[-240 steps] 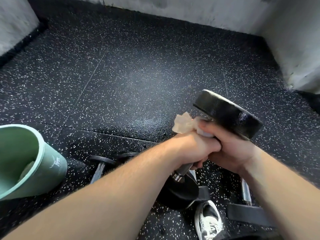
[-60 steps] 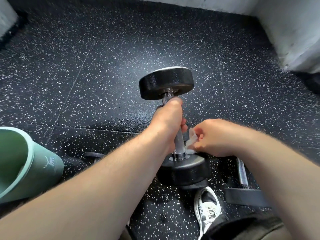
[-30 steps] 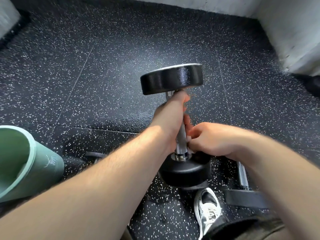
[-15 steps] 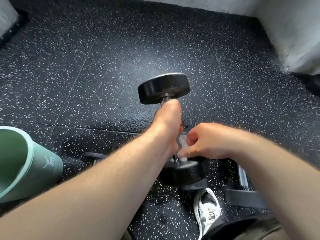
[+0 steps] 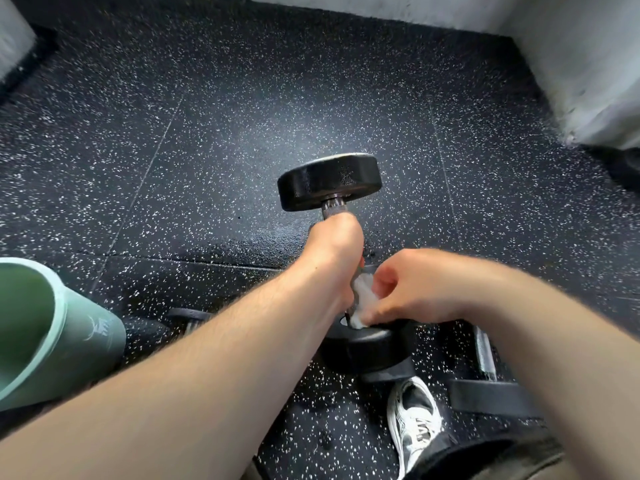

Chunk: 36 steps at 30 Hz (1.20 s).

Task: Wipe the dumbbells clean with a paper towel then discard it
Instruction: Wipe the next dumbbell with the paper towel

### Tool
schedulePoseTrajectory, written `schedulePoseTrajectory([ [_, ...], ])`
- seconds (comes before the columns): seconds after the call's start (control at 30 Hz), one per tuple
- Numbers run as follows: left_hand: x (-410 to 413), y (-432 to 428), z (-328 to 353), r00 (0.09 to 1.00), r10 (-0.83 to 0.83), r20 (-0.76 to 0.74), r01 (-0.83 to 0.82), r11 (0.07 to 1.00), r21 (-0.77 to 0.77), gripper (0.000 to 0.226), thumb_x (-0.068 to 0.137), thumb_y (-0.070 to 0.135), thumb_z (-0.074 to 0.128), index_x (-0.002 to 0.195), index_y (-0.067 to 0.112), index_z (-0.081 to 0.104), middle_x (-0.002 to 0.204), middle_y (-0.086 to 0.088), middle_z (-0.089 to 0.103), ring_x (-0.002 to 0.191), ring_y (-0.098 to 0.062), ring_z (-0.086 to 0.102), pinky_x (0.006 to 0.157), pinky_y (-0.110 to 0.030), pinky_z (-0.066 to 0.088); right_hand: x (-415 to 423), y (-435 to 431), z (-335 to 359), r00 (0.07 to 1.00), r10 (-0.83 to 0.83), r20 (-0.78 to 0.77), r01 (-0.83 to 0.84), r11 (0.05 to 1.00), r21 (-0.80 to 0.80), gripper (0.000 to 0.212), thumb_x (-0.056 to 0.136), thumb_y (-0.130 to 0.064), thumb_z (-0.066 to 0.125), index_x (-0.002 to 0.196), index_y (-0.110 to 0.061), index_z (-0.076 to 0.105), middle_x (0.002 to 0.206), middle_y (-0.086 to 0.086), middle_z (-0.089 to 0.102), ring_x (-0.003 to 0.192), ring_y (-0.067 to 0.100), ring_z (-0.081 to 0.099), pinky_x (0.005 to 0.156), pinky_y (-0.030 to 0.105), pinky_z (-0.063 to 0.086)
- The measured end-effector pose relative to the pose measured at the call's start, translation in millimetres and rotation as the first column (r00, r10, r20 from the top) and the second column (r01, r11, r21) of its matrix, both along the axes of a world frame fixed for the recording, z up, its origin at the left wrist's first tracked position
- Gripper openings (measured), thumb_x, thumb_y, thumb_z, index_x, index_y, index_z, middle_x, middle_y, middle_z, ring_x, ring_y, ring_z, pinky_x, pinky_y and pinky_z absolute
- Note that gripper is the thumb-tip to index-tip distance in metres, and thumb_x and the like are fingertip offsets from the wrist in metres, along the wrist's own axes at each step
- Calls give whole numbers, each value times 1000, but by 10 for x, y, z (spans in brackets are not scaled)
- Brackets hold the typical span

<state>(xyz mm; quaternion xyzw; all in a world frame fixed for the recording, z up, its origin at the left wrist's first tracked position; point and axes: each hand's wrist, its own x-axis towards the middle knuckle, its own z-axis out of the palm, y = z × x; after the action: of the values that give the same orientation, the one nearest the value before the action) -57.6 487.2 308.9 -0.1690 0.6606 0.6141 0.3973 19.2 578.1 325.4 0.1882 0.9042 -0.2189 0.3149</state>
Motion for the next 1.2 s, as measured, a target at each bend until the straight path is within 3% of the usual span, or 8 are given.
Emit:
schedulePoseTrajectory([
  [0.17, 60, 66, -135, 998, -53, -23, 51, 997, -64, 57, 61, 25, 47, 115, 8, 60, 92, -13, 65, 94, -34, 68, 96, -51, 53, -26, -160, -127, 997, -69, 30, 65, 991, 113, 62, 63, -79, 68, 76, -18, 65, 74, 1, 64, 70, 23, 60, 55, 29, 42],
  [0.33, 84, 83, -211, 999, -46, -15, 45, 998, -34, 25, 92, 15, 53, 116, 8, 56, 87, -9, 56, 72, -25, 56, 67, -33, 45, -48, -286, -351, 999, -49, 12, 45, 979, 201, 77, 60, -75, 41, 113, -25, 65, 108, 7, 70, 101, 33, 66, 86, 41, 56],
  [0.47, 81, 81, -205, 995, -98, -8, 98, 995, -10, 23, 95, 35, 63, 101, 14, 56, 72, -3, 54, 60, -22, 53, 58, -29, 39, -70, -285, -321, 999, -11, 32, 6, 988, 157, 74, 57, -69, 49, 113, -25, 65, 98, 5, 70, 92, 35, 66, 84, 42, 58],
  [0.6, 79, 57, -161, 998, -57, 6, 57, 996, 66, 25, 96, 34, 64, 99, 12, 54, 42, 2, 47, 38, -15, 42, 54, -25, 36, -49, -284, -74, 998, 45, 46, -48, 997, 67, 36, 80, -55, 64, 86, -20, 56, 76, -1, 57, 81, 30, 58, 73, 32, 51],
  [0.7, 69, 48, -133, 1000, -17, 23, 14, 996, 91, 21, 99, 30, 61, 101, 11, 53, 56, -4, 49, 44, -16, 45, 50, -22, 42, -30, -190, 52, 999, 33, 31, -34, 999, 27, 46, 75, -59, 72, 68, -18, 54, 64, -5, 55, 62, 20, 53, 56, 30, 41],
  [0.8, 47, 43, -148, 1000, 0, 31, -2, 997, 77, 22, 98, 31, 61, 105, 11, 56, 63, -5, 51, 52, -19, 50, 58, -25, 47, -36, -48, 16, 997, 73, 40, -74, 997, 24, 57, 69, -65, 77, 74, -10, 63, 66, -2, 57, 64, 20, 50, 59, 32, 38],
  [0.93, 19, 38, -122, 1000, 9, 19, -10, 997, 79, 17, 98, 28, 60, 93, 14, 52, 64, -5, 51, 53, -18, 49, 59, -25, 45, -40, 70, 30, 997, 80, 15, -80, 997, 8, 33, 71, -58, 80, 79, -28, 67, 78, -11, 69, 77, 15, 63, 71, 32, 49],
  [1.2, 4, 5, -94, 1000, -20, 22, 18, 996, 83, 21, 97, 26, 62, 84, 13, 52, 64, -6, 51, 65, -23, 51, 75, -37, 47, -19, 27, -83, 994, 60, -87, -55, 996, 68, 10, 81, -26, 70, 76, -24, 61, 72, -7, 64, 66, 15, 58, 53, 28, 39],
])
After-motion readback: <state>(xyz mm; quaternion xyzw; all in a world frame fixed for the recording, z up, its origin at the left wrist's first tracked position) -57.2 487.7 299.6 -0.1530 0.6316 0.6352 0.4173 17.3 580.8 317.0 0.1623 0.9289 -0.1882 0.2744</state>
